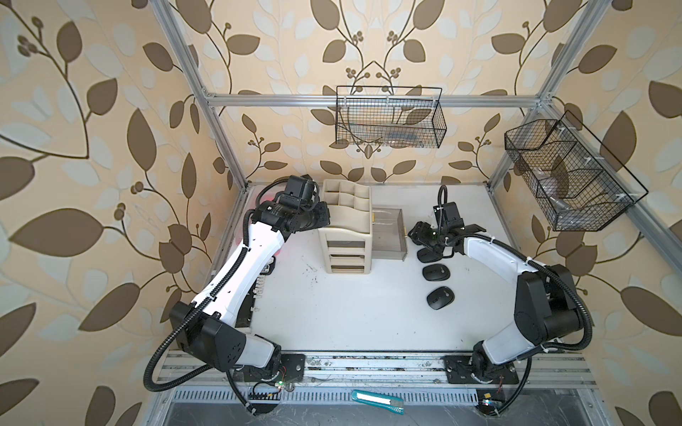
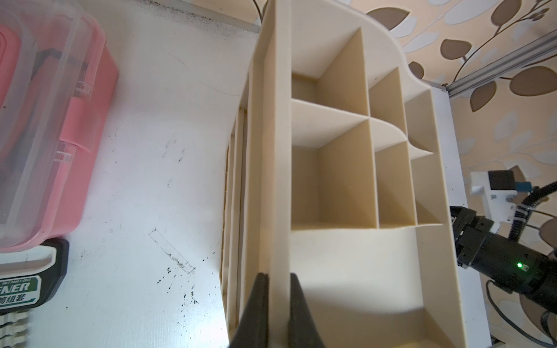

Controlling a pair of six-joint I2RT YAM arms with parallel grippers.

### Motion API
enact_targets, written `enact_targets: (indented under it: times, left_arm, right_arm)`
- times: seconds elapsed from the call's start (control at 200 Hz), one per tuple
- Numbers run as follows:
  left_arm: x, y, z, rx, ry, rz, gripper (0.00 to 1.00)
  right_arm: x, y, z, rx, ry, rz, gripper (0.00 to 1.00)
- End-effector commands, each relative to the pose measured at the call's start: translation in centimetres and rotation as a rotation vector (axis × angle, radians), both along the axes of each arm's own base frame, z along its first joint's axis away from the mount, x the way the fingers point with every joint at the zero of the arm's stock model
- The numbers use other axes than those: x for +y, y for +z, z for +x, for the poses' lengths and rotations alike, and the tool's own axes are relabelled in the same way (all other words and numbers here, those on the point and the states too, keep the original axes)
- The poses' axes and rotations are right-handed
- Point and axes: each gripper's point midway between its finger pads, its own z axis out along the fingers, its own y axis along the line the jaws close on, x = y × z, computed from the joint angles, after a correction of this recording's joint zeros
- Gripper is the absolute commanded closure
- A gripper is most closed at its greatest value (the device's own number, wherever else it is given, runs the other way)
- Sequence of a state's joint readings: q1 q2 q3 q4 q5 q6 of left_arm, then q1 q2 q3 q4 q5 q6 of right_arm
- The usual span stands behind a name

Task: Take the mice out of the drawer
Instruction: Close the drawer of the storage box.

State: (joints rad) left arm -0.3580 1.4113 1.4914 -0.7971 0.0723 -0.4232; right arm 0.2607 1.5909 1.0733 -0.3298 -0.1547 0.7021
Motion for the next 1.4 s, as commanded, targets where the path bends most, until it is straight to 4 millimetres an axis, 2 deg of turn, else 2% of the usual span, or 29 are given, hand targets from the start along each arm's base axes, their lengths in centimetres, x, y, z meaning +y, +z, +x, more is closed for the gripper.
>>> enact_targets:
  times: [0.0, 0.08, 0.205, 0.225, 0.375, 0.575, 0.635, 0.735, 0.931, 1.041, 1.091, 1.196, 1.396]
  left_arm:
    - [-1.5, -0.7, -1.1, 0.076, -0.070, -0.056, 0.89]
    - [-2.0, -0.6, -1.2, 0.074, -0.097, -0.070, 0.89]
    - [-2.5, -0.1, -1.3, 0.065, -0.124, -0.090, 0.90]
    - [-2.7, -1.0, -0.9, 0.090, -0.125, -0.080, 0.90]
    - [-2.6, -1.0, -0.7, 0.091, -0.135, -0.064, 0.90]
    - [-2.3, -0.9, -0.5, 0.090, -0.122, -0.046, 0.91]
    - [-2.1, -1.0, -0.6, 0.094, -0.113, -0.035, 0.91]
    - [-1.3, -0.8, -0.5, 0.084, -0.086, -0.002, 0.91]
    - [-0.5, -1.0, -0.3, 0.087, -0.085, 0.063, 0.92]
    - [-0.9, -0.9, -0.3, 0.090, -0.104, 0.049, 0.93]
    - [-1.0, -0.8, -0.3, 0.087, -0.105, 0.047, 0.93]
    - [-0.8, -0.7, -0.2, 0.083, -0.098, 0.059, 0.93]
    - [-0.8, -0.5, -0.3, 0.085, -0.098, 0.056, 0.94]
  right_arm:
    - [2.1, 2.5, 0.6, -0.102, 0.104, 0.019, 0.27]
    - [2.9, 3.0, 0.8, -0.125, 0.122, 0.052, 0.27]
    - [5.7, 3.2, 1.0, -0.141, 0.193, 0.110, 0.28]
    - [6.1, 3.2, 1.0, -0.143, 0.205, 0.111, 0.28]
    - [9.0, 3.7, 1.4, -0.171, 0.267, 0.137, 0.29]
    - [12.2, 3.3, 1.4, -0.183, 0.344, 0.222, 0.31]
    - [12.1, 3.4, 1.3, -0.187, 0.345, 0.226, 0.31]
    - [10.4, 3.8, 1.1, -0.203, 0.300, 0.231, 0.31]
    - [8.6, 6.7, -0.9, -0.278, 0.295, 0.408, 0.33]
    - [9.7, 10.1, -2.1, -0.361, 0.331, 0.556, 0.36]
    - [10.3, 10.9, -2.3, -0.373, 0.331, 0.592, 0.37]
    - [11.8, 11.7, -2.1, -0.373, 0.335, 0.669, 0.40]
    - [13.1, 12.1, -0.8, -0.376, 0.305, 0.806, 0.48]
